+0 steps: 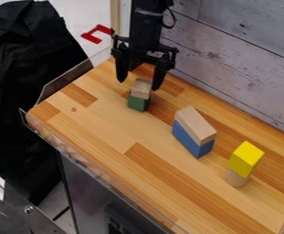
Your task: Removed the cube from top of the green cube and put it on top of the yellow cube.
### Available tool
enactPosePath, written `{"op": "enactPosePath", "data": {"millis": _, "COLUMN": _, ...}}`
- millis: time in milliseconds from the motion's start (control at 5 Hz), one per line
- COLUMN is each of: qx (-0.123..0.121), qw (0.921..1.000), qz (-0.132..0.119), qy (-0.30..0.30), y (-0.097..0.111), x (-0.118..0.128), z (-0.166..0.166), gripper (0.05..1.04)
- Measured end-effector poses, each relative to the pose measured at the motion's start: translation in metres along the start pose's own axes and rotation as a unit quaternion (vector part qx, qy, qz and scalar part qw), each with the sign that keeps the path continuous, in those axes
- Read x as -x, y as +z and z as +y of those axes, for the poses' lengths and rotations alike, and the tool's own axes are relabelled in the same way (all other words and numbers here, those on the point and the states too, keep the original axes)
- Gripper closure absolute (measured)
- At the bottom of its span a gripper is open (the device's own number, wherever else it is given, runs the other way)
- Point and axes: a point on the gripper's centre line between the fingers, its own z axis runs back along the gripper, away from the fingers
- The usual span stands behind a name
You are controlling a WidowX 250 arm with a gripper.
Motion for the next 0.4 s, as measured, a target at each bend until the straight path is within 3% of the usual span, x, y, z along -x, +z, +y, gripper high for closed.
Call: {"op": "enactPosePath", "data": {"millis": 400, "qx": 0.003, "qw": 0.9999, "qz": 0.014, "qy": 0.007, "y": -0.0123, "x": 0.0009, "z": -0.0022, "gripper": 0.151}}
